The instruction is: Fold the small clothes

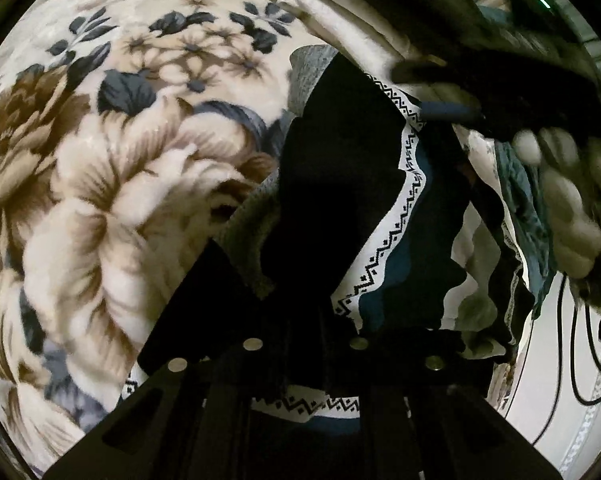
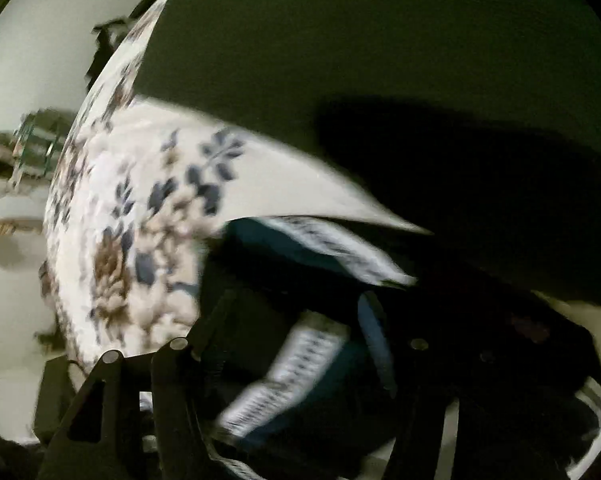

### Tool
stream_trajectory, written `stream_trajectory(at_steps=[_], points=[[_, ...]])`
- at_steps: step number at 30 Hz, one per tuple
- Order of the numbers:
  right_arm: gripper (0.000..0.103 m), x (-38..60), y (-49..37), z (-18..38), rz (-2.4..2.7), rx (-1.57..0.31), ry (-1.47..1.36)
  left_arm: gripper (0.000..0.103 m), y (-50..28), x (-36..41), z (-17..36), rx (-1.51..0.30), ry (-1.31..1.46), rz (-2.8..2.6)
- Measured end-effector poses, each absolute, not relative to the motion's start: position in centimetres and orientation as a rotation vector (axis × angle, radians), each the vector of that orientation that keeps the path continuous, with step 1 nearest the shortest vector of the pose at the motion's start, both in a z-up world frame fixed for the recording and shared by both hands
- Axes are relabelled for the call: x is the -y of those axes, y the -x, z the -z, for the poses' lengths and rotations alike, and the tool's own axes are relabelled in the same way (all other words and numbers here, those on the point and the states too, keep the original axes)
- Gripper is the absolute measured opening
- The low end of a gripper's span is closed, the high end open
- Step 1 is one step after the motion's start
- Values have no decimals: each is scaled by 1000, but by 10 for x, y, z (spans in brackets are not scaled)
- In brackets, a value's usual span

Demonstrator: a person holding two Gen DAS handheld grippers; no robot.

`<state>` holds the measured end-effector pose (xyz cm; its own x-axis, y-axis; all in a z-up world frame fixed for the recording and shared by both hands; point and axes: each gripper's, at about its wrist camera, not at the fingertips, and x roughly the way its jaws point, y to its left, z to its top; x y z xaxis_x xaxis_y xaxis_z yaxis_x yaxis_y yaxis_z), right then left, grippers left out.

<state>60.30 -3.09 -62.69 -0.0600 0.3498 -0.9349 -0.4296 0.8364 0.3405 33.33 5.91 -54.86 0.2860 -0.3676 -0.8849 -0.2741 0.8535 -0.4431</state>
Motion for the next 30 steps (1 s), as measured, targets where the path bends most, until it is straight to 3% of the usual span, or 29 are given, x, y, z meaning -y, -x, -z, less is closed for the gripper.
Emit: stream_trajectory(at_steps=[2,4,9,12,14,15,16,18,21,30], points=[[59,6,-604,640,-666,-1528,102,9,-333,-59,549,-1302,577,72],[2,-14,-605,644,-689,-1510,129,9,-332,-60,549,-1301,574,75],[0,-13,-643,636,-527,-1423,26,8,-327,-58,554,-1299,587,78],[0,-13,-651,638,-590,-1498,-50,8,-327,-61,553,-1299,597,80],[23,-23,-644,639,-647,-1551,10,8,-328,-61,553,-1297,591,82],[55,-29,-638,642,-681,-1583,39,8,-328,-60,553,-1297,587,83],[61,-31,-634,644,-699,-1595,45,8,-329,-60,553,-1297,585,84],[61,-42,-622,655,-710,-1625,106,8,-329,-60,553,-1298,587,84],[8,-53,-610,668,-699,-1603,189,8,-329,-61,552,-1293,582,86],[4,-28,-631,664,-520,-1499,25,7,-324,-66,550,-1271,578,88]])
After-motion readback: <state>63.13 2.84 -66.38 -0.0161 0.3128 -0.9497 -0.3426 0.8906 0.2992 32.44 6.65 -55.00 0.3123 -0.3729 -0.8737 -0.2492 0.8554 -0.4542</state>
